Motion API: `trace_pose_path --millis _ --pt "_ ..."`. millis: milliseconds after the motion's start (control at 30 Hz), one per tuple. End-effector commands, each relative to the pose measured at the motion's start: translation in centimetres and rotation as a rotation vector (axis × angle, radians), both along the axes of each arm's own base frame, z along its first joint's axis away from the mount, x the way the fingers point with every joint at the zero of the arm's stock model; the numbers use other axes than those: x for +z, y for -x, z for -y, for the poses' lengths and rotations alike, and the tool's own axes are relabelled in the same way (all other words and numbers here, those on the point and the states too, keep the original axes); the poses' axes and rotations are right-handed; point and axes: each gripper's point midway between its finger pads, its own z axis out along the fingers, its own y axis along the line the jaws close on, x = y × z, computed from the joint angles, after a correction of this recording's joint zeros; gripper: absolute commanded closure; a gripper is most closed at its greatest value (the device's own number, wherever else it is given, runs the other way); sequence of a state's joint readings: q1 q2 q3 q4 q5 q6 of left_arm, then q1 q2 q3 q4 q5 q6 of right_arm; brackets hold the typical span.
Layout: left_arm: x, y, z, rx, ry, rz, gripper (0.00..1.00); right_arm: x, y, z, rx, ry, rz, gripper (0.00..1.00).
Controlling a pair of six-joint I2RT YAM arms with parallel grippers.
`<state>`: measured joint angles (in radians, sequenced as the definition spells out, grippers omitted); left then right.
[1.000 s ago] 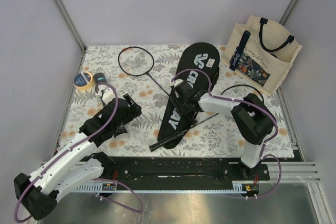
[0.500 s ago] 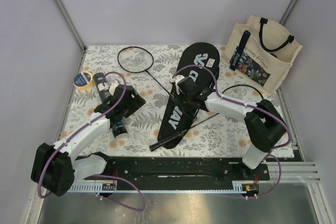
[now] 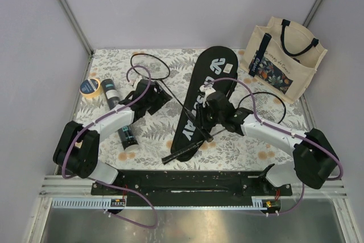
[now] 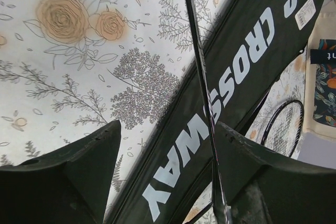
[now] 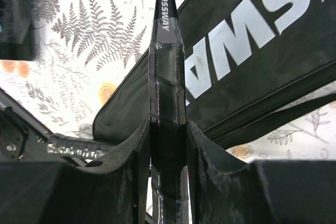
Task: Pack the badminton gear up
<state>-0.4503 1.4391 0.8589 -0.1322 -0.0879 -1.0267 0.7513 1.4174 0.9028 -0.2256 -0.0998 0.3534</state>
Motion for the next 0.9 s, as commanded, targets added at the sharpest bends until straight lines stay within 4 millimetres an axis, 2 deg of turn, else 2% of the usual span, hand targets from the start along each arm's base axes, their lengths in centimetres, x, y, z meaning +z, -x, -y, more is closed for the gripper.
trace_pose_path --millis 0,67,233,333,433,567,633,733,867 --pt "0.8 -2.0 2.3 -0.018 0.138 0.053 0.27 4.1 1.0 -2.3 -0.037 -0.231 0.022 0.86" --pt "0.3 -1.9 3.7 -0.061 0.197 0.043 0.29 4.4 1.8 -2.7 -0.031 -0.242 0.027 0.86" --pt "-0.6 -1.6 5.0 -0.099 0.269 0.031 0.38 4.0 2.5 -3.1 -0.033 -0.221 0.024 0.85" --pt "-1.1 -1.3 5.2 -0.118 0.286 0.030 0.51 3.5 2.9 -3.5 -0.036 -0.226 0.011 0.84" --pt "-1.2 -0.5 5.4 -0.142 0.298 0.027 0.71 3.3 3.4 -3.8 -0.031 -0.244 -0.006 0.81" --pt "-0.5 0.2 5.6 -0.193 0.298 0.052 0.98 3.2 4.1 -4.0 -0.025 -0.279 -0.039 0.63" --pt "0.4 0.7 5.7 -0.229 0.297 0.078 1.00 4.7 4.0 -4.3 -0.022 -0.336 -0.010 0.50" --pt "1.5 1.6 5.8 -0.292 0.279 0.111 1.00 5.8 3.5 -3.8 -0.044 -0.357 0.033 0.29" --pt "3.3 3.3 6.0 -0.379 0.260 0.162 1.00 8.0 2.3 -2.9 -0.100 -0.397 0.099 0.17"
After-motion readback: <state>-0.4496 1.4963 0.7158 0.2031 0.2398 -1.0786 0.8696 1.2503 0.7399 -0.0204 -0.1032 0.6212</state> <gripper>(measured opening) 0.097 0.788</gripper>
